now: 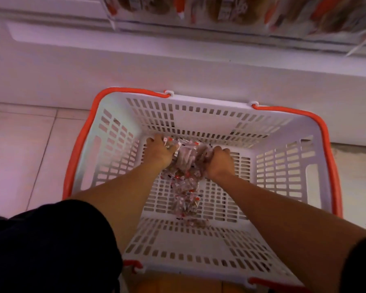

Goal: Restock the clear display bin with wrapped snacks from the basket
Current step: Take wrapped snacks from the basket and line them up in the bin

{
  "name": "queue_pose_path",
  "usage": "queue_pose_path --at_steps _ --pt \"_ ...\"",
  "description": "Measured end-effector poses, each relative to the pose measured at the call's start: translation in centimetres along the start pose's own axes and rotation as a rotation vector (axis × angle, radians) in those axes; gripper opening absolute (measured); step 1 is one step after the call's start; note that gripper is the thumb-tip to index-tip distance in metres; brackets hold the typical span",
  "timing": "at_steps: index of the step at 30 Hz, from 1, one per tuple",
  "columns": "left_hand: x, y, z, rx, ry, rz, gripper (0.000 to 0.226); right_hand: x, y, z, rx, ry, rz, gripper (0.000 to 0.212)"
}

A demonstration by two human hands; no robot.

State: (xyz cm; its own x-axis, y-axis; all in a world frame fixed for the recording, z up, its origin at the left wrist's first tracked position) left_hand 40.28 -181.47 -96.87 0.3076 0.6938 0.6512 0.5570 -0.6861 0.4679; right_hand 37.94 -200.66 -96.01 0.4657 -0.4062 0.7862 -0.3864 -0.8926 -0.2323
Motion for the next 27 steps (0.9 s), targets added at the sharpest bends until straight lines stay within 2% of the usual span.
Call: queue_pose_path --at_steps 3,6,10,12,14,15,16,18,20,23,25,27 --pt "0.0 0.0 -0.6 -0.047 0.009 -0.175 0.044 0.6 -0.2 0.7 0.046 -0.018 0.133 0.003" --pt "0.4 -0.3 -1.7 -0.097 0.025 -0.330 0.016 0.8 1.0 0.8 0.031 -0.022 0.265 0.008" --pt "1.7 -0.3 -3.6 -0.127 -0.006 -0.419 0.014 2.1 1.9 -0.9 0.030 0.030 0.340 0.015" --pt "3.2 0.5 -4.8 -0.112 -0.103 -0.467 0.008 3.9 1.4 -2.0 0.013 -0.066 0.485 0.021" --pt "5.2 1.7 -6.5 -0.098 -0.307 -0.540 0.011 6.7 0.2 -3.9 0.028 -0.224 0.599 0.018" --pt "6.4 2.5 -7.6 -0.107 -0.425 -0.568 0.008 8.7 -0.6 -5.2 0.067 -0.267 0.559 0.024" --pt "7.6 3.4 -8.8 -0.132 -0.519 -0.553 0.005 10.9 -1.6 -6.5 0.106 -0.313 0.535 0.037" --pt "10.4 5.5 -11.3 -0.230 -0.597 -0.387 0.004 15.6 -3.5 -9.2 0.120 -0.505 0.611 0.069" --pt "13.8 8.2 -14.0 -0.341 -0.609 -0.156 0.006 20.1 -5.0 -12.2 0.170 -0.697 0.671 0.079" --pt "19.0 12.6 -18.8 -0.421 -0.652 0.119 0.015 25.9 -6.0 -17.4 0.389 -0.729 0.627 0.053" --pt "22.0 14.8 -22.1 -0.473 -0.673 0.205 0.025 28.7 -6.1 -21.0 0.570 -0.654 0.594 0.031" --pt "24.3 16.3 -25.1 -0.543 -0.687 0.197 0.031 31.0 -6.2 -23.8 0.699 -0.507 0.585 0.023"
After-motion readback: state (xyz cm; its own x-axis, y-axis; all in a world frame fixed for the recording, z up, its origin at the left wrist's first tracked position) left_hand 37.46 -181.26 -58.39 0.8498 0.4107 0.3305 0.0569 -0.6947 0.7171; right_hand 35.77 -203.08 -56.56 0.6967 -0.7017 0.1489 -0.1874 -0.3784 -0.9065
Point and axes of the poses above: each hand's wrist, its own z-axis towards the middle knuckle, its own x-axis out of the back of the hand, y = z × x, the point moved 1 cm from there along z, towards the middle knuckle, and after that the axes turned 3 degrees about -y, right-handed, at the moved point
